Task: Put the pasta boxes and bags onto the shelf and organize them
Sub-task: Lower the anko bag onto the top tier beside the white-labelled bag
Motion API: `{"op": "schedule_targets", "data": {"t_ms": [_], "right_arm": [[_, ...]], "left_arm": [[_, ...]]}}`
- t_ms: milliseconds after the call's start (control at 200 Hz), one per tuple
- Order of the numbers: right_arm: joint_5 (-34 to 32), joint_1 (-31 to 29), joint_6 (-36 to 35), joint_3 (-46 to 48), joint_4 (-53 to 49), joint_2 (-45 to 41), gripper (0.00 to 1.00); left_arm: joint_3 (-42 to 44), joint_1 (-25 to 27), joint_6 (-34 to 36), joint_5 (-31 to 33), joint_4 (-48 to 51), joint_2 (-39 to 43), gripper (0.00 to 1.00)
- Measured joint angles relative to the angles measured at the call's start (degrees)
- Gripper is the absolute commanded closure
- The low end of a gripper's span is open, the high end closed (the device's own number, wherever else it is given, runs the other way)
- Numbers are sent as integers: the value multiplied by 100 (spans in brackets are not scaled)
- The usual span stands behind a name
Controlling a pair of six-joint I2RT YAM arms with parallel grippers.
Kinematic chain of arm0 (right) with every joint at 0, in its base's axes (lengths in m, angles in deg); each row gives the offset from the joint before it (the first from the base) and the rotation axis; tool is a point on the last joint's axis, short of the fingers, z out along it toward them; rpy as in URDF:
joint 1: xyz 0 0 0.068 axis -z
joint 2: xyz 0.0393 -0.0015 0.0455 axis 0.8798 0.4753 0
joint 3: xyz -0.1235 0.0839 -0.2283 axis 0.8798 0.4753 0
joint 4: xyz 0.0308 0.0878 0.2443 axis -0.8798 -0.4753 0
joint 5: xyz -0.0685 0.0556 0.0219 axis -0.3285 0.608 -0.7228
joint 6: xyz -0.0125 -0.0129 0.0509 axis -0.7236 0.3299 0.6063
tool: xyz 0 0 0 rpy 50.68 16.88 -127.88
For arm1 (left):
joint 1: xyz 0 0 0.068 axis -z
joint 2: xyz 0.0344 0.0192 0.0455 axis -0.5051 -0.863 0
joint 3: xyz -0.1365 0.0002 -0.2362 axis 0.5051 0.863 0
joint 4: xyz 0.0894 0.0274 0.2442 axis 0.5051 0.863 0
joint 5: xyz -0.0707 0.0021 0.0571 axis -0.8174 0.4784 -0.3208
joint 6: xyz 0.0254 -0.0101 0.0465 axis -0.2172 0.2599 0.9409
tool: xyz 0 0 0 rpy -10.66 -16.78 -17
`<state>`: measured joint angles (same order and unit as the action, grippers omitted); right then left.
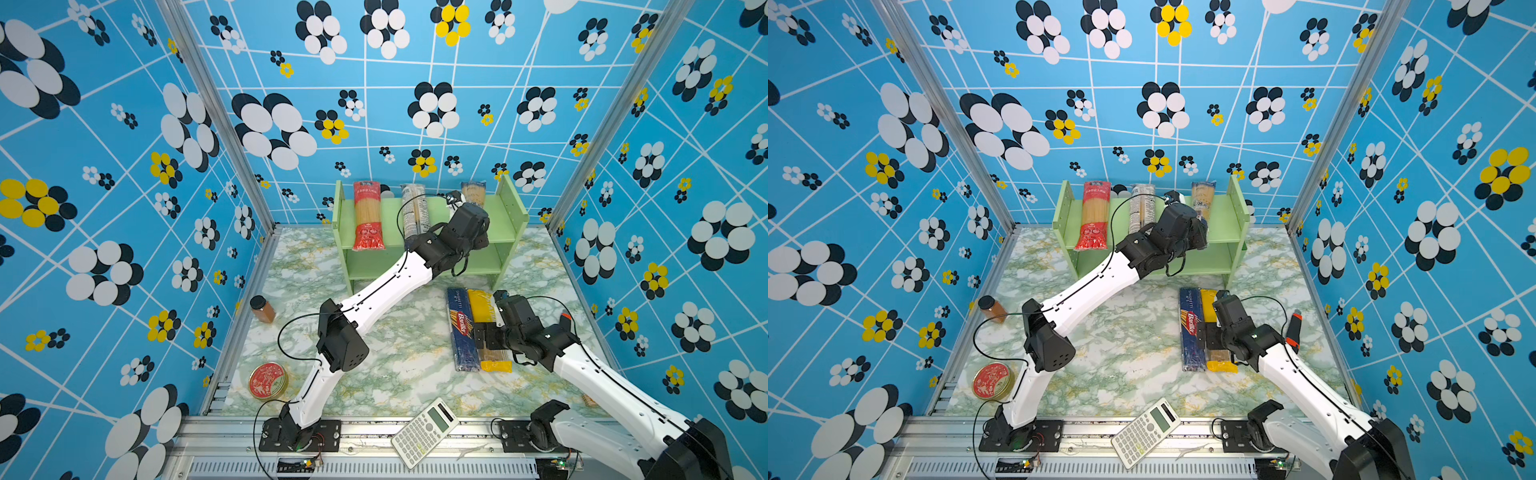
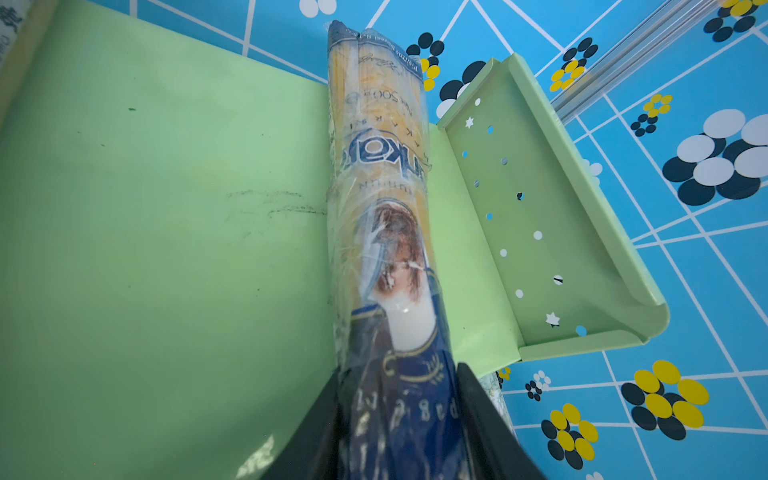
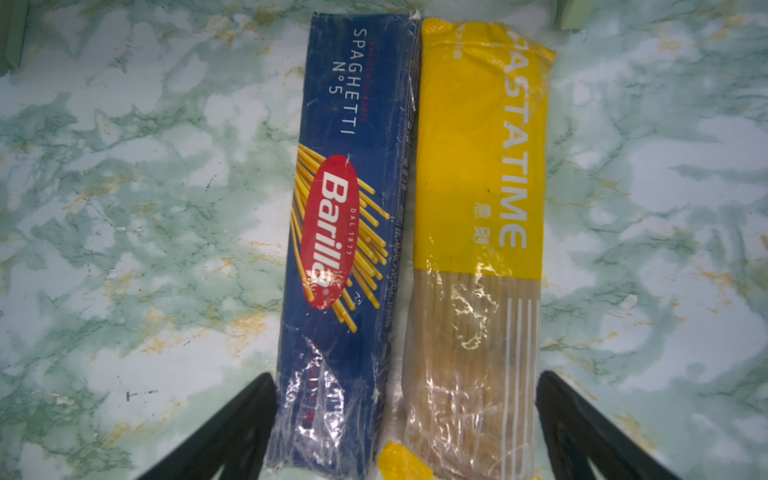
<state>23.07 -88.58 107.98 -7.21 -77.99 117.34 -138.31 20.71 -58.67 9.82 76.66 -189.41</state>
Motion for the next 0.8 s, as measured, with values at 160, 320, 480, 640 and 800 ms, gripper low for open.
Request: {"op": "schedule_targets", "data": {"t_ms": [160, 320, 480, 640, 800], "right_arm": [[0, 0, 0, 0, 0, 0, 1], [0, 0, 0, 0, 0, 0, 1], [0, 0, 0, 0, 0, 0, 1], [0, 0, 0, 0, 0, 0, 1], [0, 0, 0, 0, 0, 0, 1]], "left_arm": [[120, 0, -2, 2, -138, 39, 58], [160, 0, 0, 2, -199, 50, 53], [192, 0, -2, 17, -330, 63, 48], [201, 0, -2, 33, -424, 105, 48], [203, 0, -2, 35, -505, 125, 47]]}}
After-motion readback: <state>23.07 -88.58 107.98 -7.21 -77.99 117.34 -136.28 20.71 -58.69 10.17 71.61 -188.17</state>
